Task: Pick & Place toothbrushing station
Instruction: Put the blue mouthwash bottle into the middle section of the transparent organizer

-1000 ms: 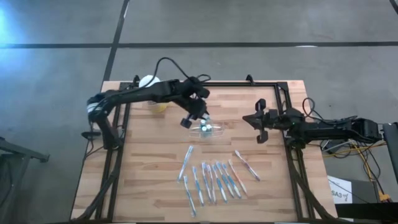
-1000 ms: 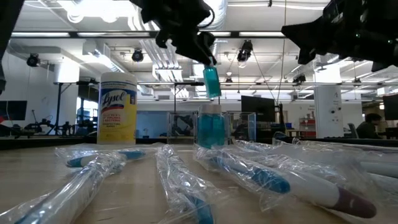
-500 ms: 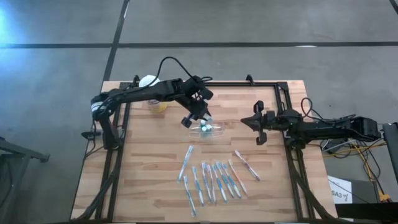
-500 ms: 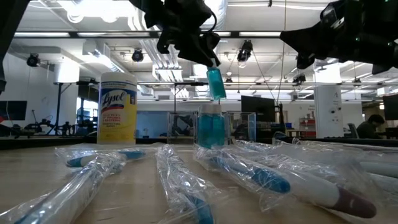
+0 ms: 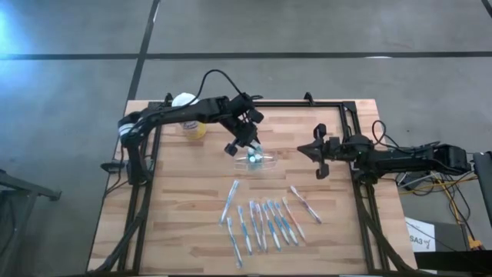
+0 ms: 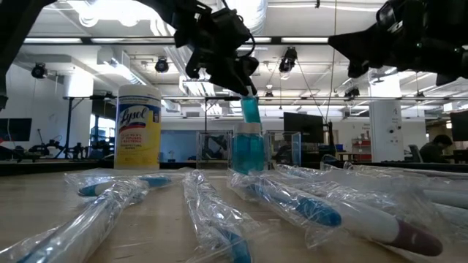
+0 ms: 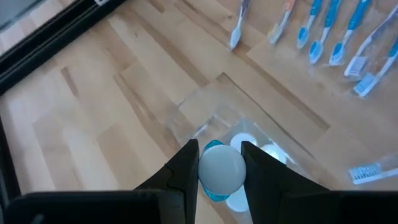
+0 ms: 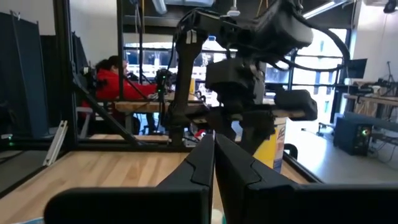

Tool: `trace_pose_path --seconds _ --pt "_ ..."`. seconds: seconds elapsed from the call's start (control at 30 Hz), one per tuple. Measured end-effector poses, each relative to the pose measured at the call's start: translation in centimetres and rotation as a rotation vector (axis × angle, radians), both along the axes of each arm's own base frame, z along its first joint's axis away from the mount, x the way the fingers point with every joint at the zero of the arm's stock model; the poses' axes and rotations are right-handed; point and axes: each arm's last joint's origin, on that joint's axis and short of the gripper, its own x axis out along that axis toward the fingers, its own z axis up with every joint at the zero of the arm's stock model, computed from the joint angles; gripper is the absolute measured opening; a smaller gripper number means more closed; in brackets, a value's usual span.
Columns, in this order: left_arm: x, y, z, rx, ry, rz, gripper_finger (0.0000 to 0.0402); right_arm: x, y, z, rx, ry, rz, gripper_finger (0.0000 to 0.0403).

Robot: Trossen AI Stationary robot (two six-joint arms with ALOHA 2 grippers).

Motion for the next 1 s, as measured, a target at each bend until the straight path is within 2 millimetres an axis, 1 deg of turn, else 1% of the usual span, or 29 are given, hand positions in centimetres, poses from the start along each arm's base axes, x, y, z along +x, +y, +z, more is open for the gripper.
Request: trace_pose_path --seconds 0.23,0.4,0.53,1.0 --pt "0.3 0.4 -0.7 -0.031 0.003 -0.013 0.0096 0.2 0.0 0.4 -0.022 -0.008 -0.004 0.0008" --pt "0.5 0.6 -1.2 -0.041 0.012 -0.013 0.0096 0.2 0.0 0.4 -0.033 -0.001 -0.007 0.0008" --pt "0.5 0.6 -1.3 -0.078 0.009 -0.032 0.0096 0.2 -0.1 0.4 -0.037 -0.001 -0.009 0.0008" --pt "0.7 0.6 -1.3 -0.078 -0.01 -0.024 0.0096 0.2 -0.1 0.4 -0.036 0.0 -0.009 0.0008"
